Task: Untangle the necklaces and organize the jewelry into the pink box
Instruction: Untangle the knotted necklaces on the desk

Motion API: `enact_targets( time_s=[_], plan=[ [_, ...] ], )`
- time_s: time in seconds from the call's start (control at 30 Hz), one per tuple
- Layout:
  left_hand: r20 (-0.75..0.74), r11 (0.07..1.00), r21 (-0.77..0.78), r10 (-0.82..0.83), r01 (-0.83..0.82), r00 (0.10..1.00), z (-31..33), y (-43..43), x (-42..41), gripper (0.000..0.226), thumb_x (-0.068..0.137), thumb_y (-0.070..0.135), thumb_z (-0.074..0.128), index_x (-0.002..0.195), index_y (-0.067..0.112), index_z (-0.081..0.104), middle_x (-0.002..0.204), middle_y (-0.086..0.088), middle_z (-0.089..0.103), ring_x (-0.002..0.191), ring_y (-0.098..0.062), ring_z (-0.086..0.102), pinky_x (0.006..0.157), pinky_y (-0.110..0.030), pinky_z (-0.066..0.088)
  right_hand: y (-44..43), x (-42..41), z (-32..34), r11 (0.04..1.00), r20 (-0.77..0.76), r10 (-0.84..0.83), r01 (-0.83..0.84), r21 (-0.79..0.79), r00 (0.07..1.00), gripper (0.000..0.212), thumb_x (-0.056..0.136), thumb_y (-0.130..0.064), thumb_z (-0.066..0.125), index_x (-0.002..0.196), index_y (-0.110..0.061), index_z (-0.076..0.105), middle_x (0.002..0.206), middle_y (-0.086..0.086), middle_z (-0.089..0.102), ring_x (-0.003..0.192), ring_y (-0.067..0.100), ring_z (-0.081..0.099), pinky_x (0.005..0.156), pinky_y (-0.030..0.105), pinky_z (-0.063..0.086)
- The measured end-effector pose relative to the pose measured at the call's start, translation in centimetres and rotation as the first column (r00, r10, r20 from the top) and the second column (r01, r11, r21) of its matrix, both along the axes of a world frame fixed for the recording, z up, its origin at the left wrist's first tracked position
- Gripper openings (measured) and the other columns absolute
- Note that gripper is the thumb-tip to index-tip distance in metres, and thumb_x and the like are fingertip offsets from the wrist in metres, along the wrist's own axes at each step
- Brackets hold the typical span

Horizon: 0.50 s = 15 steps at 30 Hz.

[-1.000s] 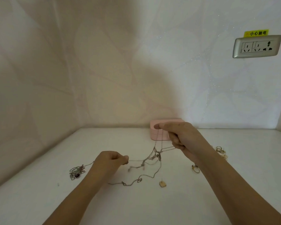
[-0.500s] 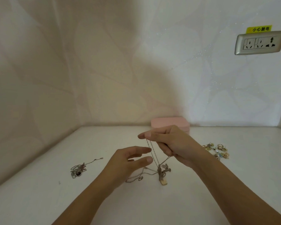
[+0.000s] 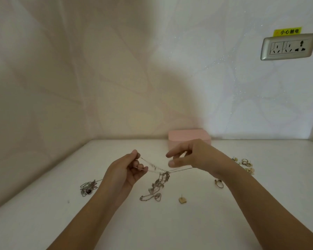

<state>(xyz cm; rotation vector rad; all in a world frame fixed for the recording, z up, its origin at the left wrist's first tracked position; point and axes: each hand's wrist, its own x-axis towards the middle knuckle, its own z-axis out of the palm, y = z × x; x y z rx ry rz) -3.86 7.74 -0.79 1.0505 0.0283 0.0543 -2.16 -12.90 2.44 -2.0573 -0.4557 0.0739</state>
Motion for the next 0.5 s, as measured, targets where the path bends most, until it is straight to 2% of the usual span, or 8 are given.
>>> enact_targets(
  time_s=[0.1,0.17,0.23,0.3,0.43,0.5],
  plan=[
    [-0.035,0.983,-0.181,0.024,-0.030,0.999,0.1,0.6,0.4,0.027,0.097,0.015,0.049,0.072,0.006,0.053,0.047,0.002,0.036,0.041,-0.009,0.043,0.050,-0.021,0.053,-0.3,0.5,-0.6,0.984,0.035,-0.053,0.058,-0.166,0.998,0.022,0.071,-0.022,0.083,0.092,-0.020,0.076,0.087,-0.009,0.067,0.053,-0.015,0.050,0.052,0.003,0.036],
    [-0.050,0.971,-0.235,0.035,-0.045,0.998,0.2,1.2,0.5,0.026,0.097,0.016,0.048,0.072,0.007,0.051,0.047,0.003,0.031,0.038,-0.007,0.035,0.042,-0.017,0.044,-0.4,0.7,-0.8,0.980,0.014,-0.093,0.094,-0.174,0.996,0.012,0.077,-0.022,0.079,0.088,-0.019,0.077,0.081,-0.012,0.068,0.054,-0.016,0.051,0.054,0.006,0.036],
    [-0.068,0.977,-0.210,0.020,-0.034,0.997,0.3,1.7,0.5,0.024,0.097,0.018,0.048,0.075,0.009,0.052,0.048,0.005,0.028,0.036,-0.006,0.027,0.034,-0.015,0.029,-0.5,0.9,-0.9,0.984,-0.014,-0.109,0.106,-0.144,0.994,0.006,0.080,-0.024,0.076,0.084,-0.020,0.077,0.072,-0.016,0.066,0.053,-0.014,0.050,0.051,0.005,0.034],
    [-0.067,0.988,-0.151,0.005,-0.015,0.998,0.4,2.0,0.4,0.018,0.096,0.019,0.048,0.083,0.011,0.057,0.049,0.007,0.025,0.035,-0.005,0.022,0.033,-0.016,0.017,-0.7,1.0,-0.8,0.985,-0.015,-0.105,0.101,-0.142,0.994,0.005,0.079,-0.025,0.077,0.083,-0.022,0.077,0.066,-0.019,0.064,0.054,-0.012,0.050,0.050,0.005,0.033],
    [-0.004,0.992,-0.113,-0.058,0.057,0.998,0.7,2.8,0.2,0.025,0.097,0.019,0.044,0.108,0.016,0.067,0.051,0.008,0.021,0.035,-0.004,0.021,0.034,-0.017,0.014,-0.8,0.7,-0.6,0.982,-0.082,-0.030,0.014,-0.191,0.996,0.013,0.074,-0.031,0.080,0.087,-0.026,0.078,0.066,-0.026,0.066,0.065,-0.018,0.055,0.060,0.007,0.035],
    [0.029,0.985,-0.140,-0.101,0.104,0.995,0.9,3.3,0.2,0.032,0.097,0.015,0.041,0.113,0.018,0.068,0.052,0.008,0.023,0.035,-0.004,0.023,0.033,-0.016,0.015,-1.0,0.8,-0.8,0.976,-0.108,-0.018,-0.006,-0.219,0.994,0.014,0.073,-0.029,0.081,0.086,-0.022,0.078,0.058,-0.022,0.063,0.057,-0.014,0.054,0.061,0.008,0.034]
  ],
)
